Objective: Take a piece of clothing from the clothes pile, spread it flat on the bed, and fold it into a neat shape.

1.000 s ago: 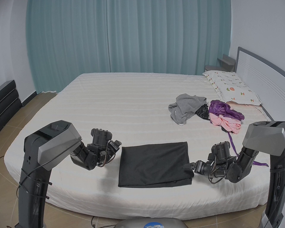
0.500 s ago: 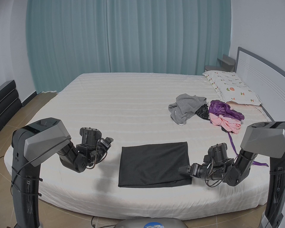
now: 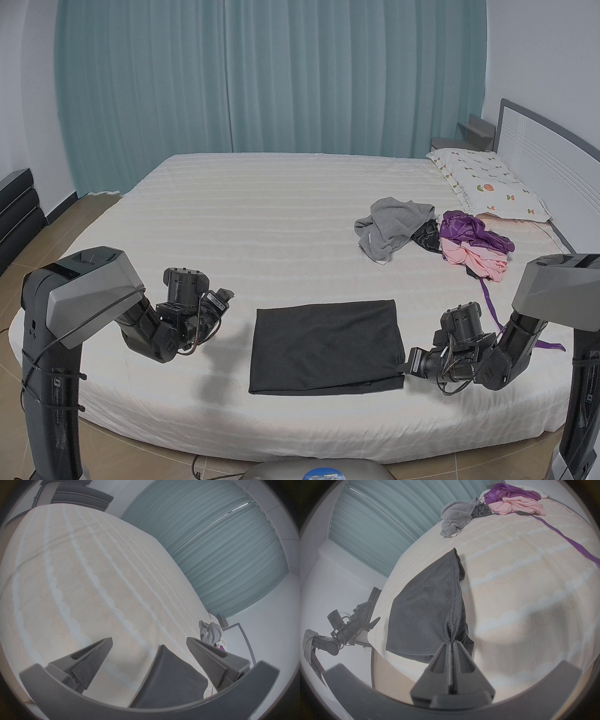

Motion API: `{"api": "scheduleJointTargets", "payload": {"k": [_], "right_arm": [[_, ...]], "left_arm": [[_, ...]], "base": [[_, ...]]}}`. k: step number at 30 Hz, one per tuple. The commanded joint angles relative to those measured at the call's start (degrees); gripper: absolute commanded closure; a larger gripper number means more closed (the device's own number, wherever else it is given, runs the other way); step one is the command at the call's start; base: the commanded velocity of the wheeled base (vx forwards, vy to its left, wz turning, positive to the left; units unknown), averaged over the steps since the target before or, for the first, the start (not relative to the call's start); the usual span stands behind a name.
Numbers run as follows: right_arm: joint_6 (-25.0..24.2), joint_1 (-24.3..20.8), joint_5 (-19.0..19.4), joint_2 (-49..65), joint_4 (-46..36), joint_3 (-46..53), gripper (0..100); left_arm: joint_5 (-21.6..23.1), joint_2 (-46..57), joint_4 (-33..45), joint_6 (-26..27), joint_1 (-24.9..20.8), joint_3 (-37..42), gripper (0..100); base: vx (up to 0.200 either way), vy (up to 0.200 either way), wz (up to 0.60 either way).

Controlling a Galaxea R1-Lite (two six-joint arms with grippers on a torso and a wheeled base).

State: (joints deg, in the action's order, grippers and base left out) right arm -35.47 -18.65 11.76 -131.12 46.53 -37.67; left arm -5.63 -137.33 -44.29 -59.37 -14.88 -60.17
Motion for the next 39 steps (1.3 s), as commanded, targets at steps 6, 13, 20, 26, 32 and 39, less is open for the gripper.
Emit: {"api": "scheduleJointTargets", "payload": {"k": [6,13,20,26,32,39], "right_arm": [[0.41,0.99,0.01,2.01,-0.04,2.25,100],[0.85,0.99,0.01,1.57,0.23,2.60,100],[0.14,0.90,0.10,1.13,0.75,2.51,0],[-5.75,1.25,0.10,0.52,2.69,1.90,0],[-9.35,1.16,-1.30,-1.15,7.70,1.81,0],[-11.46,1.16,-2.54,-1.86,9.28,1.37,0]], "left_arm": [[0.01,0.13,-0.10,0.04,-0.06,0.50,0],[0.18,-0.05,0.17,0.22,-1.46,0.50,0],[3.61,-0.22,0.17,4.79,-3.57,1.11,0],[7.13,-1.10,-0.27,12.70,-4.10,2.69,0],[6.42,-4.62,-1.50,18.41,-6.74,1.73,0],[6.51,-6.46,-1.15,21.49,-7.97,-0.74,0]], "base": [[0.000,0.000,0.00],[0.000,0.000,0.00],[0.000,0.000,0.00],[0.000,0.000,0.00],[0.000,0.000,0.00],[0.000,0.000,0.00]]}}
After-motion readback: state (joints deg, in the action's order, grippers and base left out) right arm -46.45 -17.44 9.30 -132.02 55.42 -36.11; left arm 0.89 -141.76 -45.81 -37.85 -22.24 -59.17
